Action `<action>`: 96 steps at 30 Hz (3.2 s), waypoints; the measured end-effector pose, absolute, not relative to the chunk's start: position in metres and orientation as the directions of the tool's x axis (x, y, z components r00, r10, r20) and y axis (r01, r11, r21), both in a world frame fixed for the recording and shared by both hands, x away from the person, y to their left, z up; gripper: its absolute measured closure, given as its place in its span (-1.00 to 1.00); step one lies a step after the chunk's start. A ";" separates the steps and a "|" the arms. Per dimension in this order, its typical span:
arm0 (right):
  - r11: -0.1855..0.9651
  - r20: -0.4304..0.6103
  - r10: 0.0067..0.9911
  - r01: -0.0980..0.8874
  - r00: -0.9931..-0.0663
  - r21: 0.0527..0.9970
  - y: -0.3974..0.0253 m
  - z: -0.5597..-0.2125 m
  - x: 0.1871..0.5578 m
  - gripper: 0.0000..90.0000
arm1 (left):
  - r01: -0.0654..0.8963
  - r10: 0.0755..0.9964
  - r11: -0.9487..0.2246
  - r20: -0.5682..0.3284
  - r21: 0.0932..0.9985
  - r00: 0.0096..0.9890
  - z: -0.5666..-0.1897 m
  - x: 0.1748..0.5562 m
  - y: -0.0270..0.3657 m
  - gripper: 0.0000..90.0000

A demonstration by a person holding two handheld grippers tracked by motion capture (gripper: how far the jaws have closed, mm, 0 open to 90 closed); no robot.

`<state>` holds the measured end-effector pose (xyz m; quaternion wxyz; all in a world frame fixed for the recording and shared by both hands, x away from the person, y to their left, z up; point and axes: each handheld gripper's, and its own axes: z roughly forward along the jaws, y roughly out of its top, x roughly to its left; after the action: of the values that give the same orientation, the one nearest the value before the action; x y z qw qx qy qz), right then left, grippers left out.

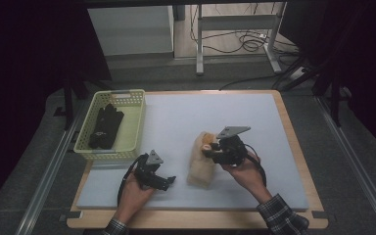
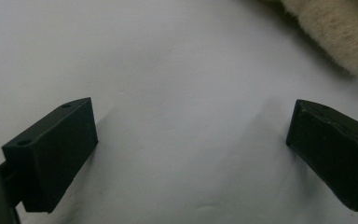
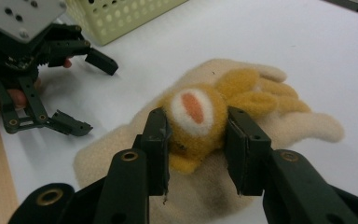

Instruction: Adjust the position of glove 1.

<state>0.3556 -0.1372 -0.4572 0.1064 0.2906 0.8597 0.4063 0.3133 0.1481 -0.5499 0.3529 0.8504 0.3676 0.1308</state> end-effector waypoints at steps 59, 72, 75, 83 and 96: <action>0.545 0.047 0.569 0.418 -0.821 0.727 -0.117 -0.533 0.338 0.76 | 0.539 0.720 -0.484 -0.035 0.689 0.693 -0.551 0.298 0.174 -0.95; 0.559 0.022 0.557 0.394 -0.830 0.730 -0.103 -0.529 0.341 0.54 | 0.541 0.722 -0.485 -0.035 0.687 0.691 -0.551 0.298 0.174 -0.96; 0.549 0.006 0.580 0.396 -0.815 0.736 -0.117 -0.525 0.340 0.49 | 0.542 0.722 -0.484 -0.036 0.687 0.691 -0.551 0.298 0.174 -0.96; 0.503 -0.013 0.666 0.436 -0.746 0.746 -0.167 -0.523 0.345 0.30 | 0.541 0.723 -0.482 -0.037 0.689 0.690 -0.551 0.298 0.174 -0.97; 0.466 -0.052 0.755 0.479 -0.654 0.744 -0.220 -0.527 0.354 -0.31 | 0.540 0.725 -0.475 -0.040 0.695 0.688 -0.551 0.298 0.174 -0.96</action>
<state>0.3535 -0.2195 -0.5269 0.1913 0.3695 0.8346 0.3609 0.2977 0.1736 -0.5515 0.3517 0.8487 0.3726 0.1308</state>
